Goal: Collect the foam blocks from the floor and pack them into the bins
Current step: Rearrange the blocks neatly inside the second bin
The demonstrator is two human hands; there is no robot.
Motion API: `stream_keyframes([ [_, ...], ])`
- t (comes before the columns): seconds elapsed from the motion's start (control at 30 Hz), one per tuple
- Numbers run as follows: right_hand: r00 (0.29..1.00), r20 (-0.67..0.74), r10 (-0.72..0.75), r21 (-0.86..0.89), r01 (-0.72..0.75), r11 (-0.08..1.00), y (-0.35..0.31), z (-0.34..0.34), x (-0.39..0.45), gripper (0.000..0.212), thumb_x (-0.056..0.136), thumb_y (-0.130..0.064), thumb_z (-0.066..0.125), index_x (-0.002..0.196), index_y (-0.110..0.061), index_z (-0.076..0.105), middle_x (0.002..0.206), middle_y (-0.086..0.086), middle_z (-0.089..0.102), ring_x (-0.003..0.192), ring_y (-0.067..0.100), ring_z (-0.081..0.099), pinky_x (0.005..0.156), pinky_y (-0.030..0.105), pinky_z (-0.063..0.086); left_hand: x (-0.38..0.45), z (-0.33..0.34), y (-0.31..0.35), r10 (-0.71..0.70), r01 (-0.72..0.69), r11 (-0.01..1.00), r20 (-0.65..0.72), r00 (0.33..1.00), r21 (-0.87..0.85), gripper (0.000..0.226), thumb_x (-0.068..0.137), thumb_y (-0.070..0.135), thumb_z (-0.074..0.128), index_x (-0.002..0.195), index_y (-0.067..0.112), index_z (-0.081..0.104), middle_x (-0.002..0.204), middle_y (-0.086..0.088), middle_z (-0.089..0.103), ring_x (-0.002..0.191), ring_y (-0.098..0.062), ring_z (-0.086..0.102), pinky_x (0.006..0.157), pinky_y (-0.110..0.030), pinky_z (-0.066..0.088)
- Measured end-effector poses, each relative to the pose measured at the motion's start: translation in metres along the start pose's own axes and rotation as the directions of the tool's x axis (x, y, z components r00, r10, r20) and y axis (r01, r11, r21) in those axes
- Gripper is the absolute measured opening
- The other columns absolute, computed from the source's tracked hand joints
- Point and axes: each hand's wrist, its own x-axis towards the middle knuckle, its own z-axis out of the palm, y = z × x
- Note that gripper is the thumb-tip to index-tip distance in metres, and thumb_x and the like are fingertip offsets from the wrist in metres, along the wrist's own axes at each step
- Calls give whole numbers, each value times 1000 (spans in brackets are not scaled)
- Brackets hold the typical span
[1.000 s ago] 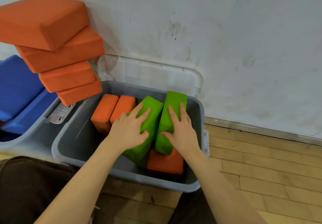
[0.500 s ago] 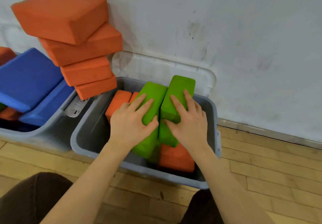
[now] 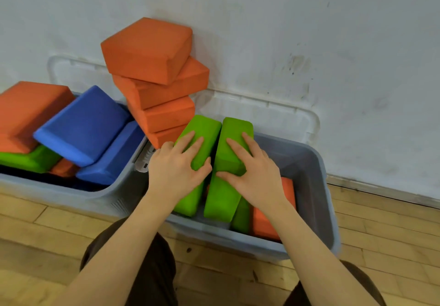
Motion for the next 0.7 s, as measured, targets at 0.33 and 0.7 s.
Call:
stream_keyframes([
  [0.33, 996, 91, 21, 99, -30, 995, -4, 51, -17, 74, 72, -50, 74, 138, -34, 45, 153, 3, 29, 131, 31, 42, 86, 44, 53, -29, 34, -28, -26, 24, 997, 36, 999, 73, 45, 86, 49, 49, 106, 15, 72, 117, -6, 66, 65, -31, 62, 49, -31, 49],
  [0.7, 993, 120, 11, 241, -40, 970, 8, 112, -52, 74, 69, -33, 81, 136, -21, 50, 151, 12, 31, 134, 39, 38, 86, 53, 53, -80, 71, -40, -89, 81, 995, 171, 981, 53, 42, 89, 41, 48, 120, 17, 65, 130, -13, 57, 73, -36, 57, 54, -37, 50],
])
